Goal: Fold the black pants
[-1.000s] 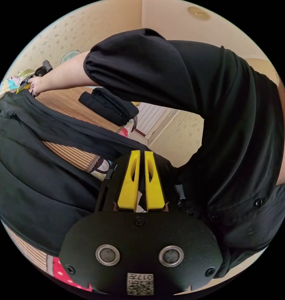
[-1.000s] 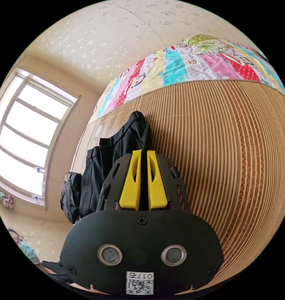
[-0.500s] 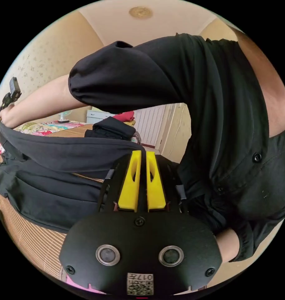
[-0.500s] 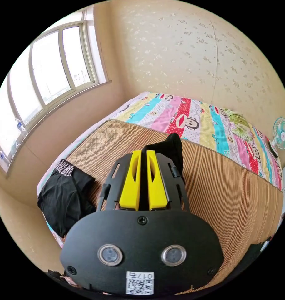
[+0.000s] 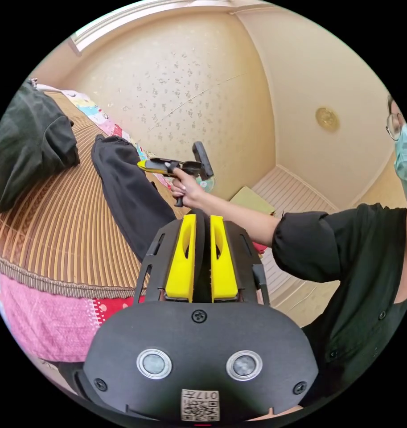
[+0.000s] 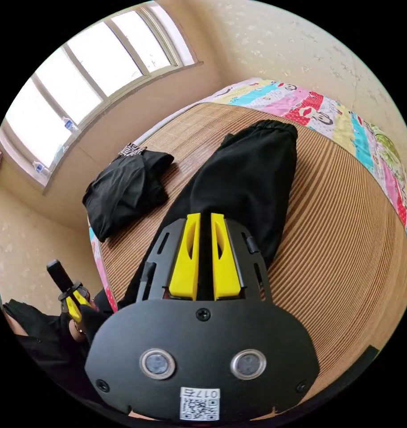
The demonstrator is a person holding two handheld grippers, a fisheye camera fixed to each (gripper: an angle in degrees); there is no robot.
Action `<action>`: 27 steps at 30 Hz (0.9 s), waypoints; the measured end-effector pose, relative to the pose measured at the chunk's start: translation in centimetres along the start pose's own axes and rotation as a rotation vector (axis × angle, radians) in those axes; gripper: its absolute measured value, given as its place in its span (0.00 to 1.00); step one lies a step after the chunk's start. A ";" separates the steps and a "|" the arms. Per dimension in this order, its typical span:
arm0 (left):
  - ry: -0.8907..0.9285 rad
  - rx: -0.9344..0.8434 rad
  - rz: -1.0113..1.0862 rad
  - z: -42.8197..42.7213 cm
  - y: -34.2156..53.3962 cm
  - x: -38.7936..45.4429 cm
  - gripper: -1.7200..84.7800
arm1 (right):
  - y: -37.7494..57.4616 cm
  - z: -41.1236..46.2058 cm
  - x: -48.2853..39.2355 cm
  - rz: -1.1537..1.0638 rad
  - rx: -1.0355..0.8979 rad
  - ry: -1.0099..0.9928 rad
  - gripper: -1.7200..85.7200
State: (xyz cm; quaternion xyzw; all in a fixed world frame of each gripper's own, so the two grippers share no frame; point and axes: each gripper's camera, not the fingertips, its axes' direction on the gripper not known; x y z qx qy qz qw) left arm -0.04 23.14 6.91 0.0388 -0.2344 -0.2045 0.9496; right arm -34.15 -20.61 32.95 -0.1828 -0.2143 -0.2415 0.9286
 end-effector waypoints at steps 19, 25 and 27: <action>-0.141 -0.095 0.084 9.2 -0.1 6.1 0.08 | 40.5 -6.9 5.6 0.422 0.376 -0.791 0.17; -0.096 -0.135 0.023 10.9 1.8 10.2 0.07 | 39.4 -5.0 6.8 0.342 0.285 -0.736 0.14; -0.106 -0.184 0.055 10.6 2.4 13.0 0.07 | 40.2 -5.2 7.4 0.297 0.306 -0.743 0.11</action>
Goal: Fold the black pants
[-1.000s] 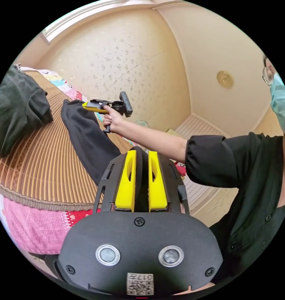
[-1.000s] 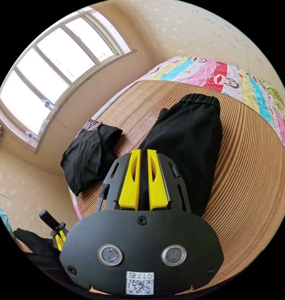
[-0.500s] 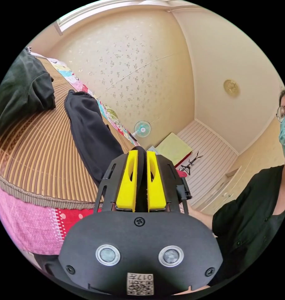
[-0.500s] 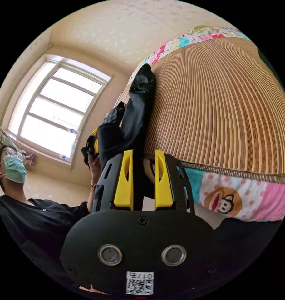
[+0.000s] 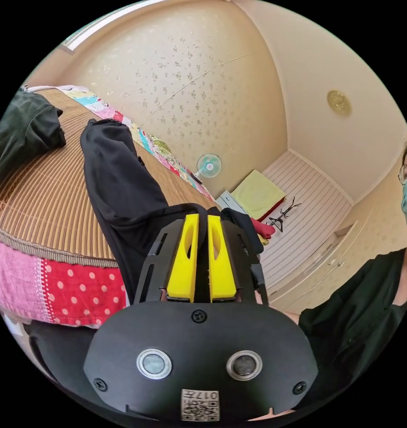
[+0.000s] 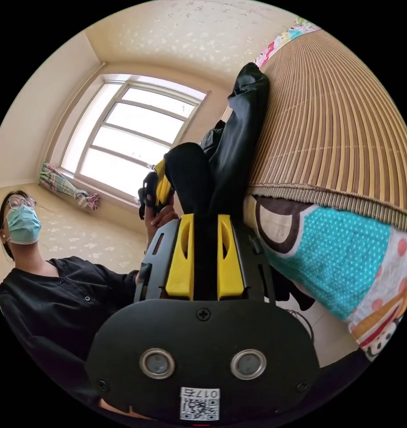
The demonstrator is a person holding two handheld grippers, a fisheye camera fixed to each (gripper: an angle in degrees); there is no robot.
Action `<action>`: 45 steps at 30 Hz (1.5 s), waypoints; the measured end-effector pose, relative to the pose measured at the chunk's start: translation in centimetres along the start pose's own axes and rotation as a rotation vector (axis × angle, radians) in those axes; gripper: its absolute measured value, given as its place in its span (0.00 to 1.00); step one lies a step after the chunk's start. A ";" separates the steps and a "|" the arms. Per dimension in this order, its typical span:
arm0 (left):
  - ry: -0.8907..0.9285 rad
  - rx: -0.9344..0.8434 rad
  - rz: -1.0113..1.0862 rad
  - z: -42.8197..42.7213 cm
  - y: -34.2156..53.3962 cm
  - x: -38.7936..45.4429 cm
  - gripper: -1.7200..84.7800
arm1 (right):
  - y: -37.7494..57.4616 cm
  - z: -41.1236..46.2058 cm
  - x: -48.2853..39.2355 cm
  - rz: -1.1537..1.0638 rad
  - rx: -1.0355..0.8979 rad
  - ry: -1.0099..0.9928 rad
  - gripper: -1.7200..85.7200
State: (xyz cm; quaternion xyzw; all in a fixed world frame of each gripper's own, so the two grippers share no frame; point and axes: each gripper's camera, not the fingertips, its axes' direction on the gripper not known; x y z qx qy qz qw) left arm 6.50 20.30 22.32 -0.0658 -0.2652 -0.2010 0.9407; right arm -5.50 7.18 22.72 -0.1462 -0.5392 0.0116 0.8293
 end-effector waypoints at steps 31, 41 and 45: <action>-0.623 -0.151 -0.175 5.6 4.5 2.3 0.13 | 2.9 -1.9 -1.1 -0.404 -0.303 -0.269 0.03; -0.517 -0.170 -0.226 6.0 8.7 -0.4 0.13 | 4.8 -3.9 -0.7 -0.284 0.073 0.291 0.07; -0.537 -0.238 -0.211 7.0 8.7 -0.2 0.14 | 4.7 -2.7 0.4 -0.222 0.059 0.341 0.10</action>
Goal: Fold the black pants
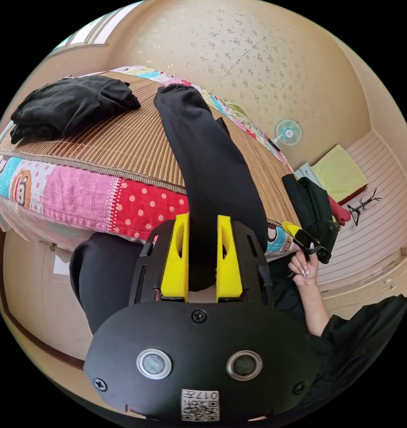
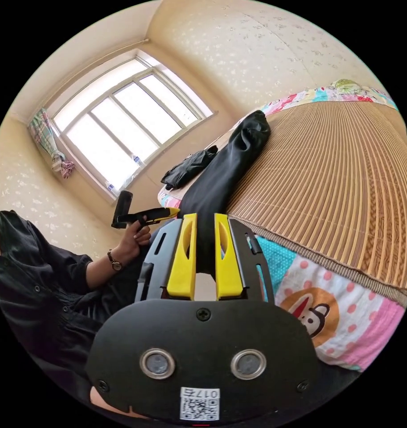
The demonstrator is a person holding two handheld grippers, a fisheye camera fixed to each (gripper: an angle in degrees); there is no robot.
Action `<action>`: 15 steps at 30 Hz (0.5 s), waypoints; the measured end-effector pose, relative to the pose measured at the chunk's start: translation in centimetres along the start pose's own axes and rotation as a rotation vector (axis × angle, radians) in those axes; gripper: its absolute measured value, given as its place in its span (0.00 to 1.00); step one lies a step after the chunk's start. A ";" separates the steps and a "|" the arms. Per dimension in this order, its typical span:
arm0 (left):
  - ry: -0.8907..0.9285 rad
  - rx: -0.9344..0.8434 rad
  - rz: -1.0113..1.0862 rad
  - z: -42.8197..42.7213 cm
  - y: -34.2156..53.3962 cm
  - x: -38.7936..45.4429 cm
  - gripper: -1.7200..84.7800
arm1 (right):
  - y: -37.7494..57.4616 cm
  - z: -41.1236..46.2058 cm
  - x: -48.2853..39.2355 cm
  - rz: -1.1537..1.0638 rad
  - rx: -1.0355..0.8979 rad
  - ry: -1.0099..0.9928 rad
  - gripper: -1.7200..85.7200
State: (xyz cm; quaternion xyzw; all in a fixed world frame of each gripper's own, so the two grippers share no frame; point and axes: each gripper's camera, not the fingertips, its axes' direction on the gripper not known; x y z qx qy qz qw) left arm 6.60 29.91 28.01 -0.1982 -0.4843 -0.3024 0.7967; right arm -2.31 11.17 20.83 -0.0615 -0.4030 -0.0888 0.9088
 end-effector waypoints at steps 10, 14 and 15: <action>0.107 -0.004 -0.055 -3.1 0.6 -2.7 0.07 | 0.7 3.2 -2.7 -0.136 -0.075 0.066 0.06; 0.156 0.098 -0.033 -6.7 2.7 -2.7 0.06 | 1.0 1.8 -2.1 -0.178 -0.021 -0.179 0.04; 0.168 0.130 -0.040 -7.6 3.3 -2.9 0.06 | 0.9 1.8 -2.0 -0.181 -0.023 -0.212 0.04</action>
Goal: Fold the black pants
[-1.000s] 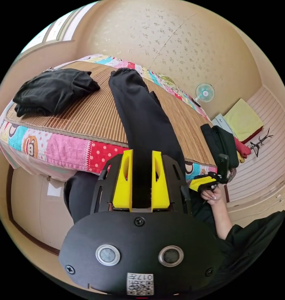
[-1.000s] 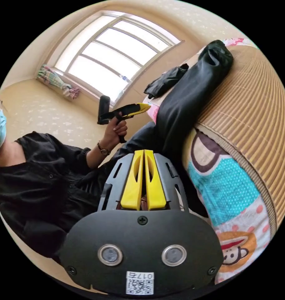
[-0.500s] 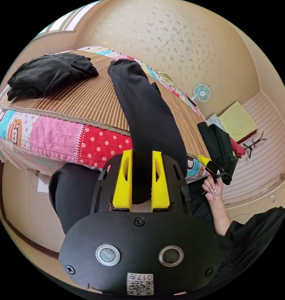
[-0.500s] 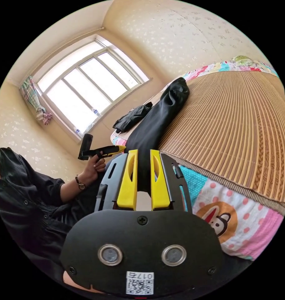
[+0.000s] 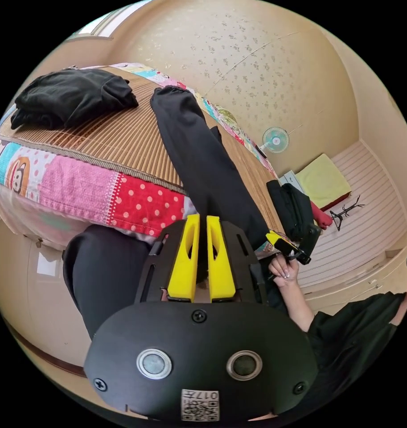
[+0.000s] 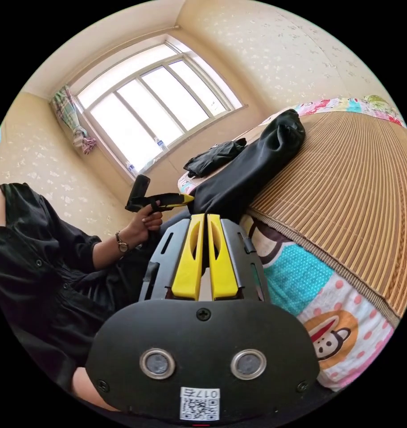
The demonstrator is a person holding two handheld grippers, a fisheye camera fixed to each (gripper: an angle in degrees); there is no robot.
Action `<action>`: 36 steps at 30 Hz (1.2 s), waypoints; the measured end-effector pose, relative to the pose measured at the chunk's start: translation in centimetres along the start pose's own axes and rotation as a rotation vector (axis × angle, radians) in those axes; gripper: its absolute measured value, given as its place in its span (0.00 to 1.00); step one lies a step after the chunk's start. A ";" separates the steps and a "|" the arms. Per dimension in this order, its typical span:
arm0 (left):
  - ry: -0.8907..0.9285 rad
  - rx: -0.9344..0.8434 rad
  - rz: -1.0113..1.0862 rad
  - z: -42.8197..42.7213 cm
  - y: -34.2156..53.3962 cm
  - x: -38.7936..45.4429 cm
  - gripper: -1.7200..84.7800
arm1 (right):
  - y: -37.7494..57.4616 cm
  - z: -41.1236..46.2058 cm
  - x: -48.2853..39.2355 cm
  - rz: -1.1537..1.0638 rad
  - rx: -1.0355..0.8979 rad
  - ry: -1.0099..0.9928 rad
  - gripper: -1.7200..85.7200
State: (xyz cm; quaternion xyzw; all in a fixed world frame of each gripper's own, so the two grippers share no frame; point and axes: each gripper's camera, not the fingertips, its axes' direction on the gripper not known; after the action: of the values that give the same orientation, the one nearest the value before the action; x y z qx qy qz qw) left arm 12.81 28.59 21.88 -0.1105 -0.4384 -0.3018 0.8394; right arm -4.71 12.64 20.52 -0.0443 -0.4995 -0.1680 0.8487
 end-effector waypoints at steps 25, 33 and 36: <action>-0.245 -0.231 -0.006 -0.7 -2.6 0.2 0.07 | -1.7 4.2 4.5 0.153 -0.248 0.007 0.10; -0.220 -0.266 0.024 -2.0 -2.9 -0.3 0.05 | -1.9 4.1 4.8 0.147 -0.244 0.045 0.06; -0.185 -0.312 0.042 -3.1 -4.3 -0.6 0.05 | -1.9 3.7 4.9 0.139 -0.236 0.039 0.05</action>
State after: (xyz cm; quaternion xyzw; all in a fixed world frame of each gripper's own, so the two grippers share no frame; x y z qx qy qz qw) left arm 12.03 24.07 19.19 -0.2758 -0.4594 -0.3372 0.7741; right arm -6.19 10.60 26.41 -0.1750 -0.4552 -0.1674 0.8568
